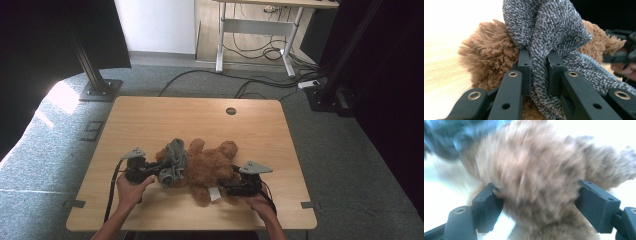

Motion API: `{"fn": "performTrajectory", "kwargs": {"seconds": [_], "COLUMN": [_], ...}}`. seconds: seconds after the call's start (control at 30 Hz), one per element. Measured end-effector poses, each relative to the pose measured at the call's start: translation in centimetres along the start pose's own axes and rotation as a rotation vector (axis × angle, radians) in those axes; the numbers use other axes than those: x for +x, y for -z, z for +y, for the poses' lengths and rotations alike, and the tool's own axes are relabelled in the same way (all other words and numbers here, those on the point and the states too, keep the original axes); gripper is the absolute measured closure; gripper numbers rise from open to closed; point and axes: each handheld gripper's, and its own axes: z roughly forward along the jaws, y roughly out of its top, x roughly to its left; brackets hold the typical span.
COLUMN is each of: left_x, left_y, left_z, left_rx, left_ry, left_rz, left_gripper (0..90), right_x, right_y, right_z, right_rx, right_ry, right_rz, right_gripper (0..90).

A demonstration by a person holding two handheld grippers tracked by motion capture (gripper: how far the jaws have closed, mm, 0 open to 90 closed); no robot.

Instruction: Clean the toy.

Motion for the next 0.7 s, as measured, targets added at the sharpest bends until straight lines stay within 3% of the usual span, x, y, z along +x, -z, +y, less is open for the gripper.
{"fn": "performTrajectory", "kwargs": {"seconds": [0.1,0.27,0.4,0.57,0.7], "left_x": [-0.2,-0.2,-0.3,-0.1,-1.1], "left_y": [0.1,0.3,0.3,0.3,0.1], "left_z": [-0.5,-1.0,-1.1,-0.7,1.2], "left_rx": [-0.006,-0.016,-0.017,-0.025,-0.023], "left_ry": [-0.008,-0.002,0.000,0.041,0.022], "left_rz": [-0.002,-0.013,-0.019,-0.048,-0.054], "left_gripper": [76.5,76.5,76.4,76.2,76.0], "right_x": [-0.2,0.0,0.4,0.9,0.9], "right_y": [0.2,-1.3,-3.2,-3.9,-3.6], "right_z": [1.0,2.2,2.8,2.6,1.9], "right_rx": [-0.021,-0.013,0.056,0.086,0.064], "right_ry": [-0.039,-0.066,-0.081,-0.057,-0.050], "right_rz": [0.009,0.023,0.026,-0.030,-0.041], "right_gripper": [18.8,17.7,17.5,39.0,48.4]}}
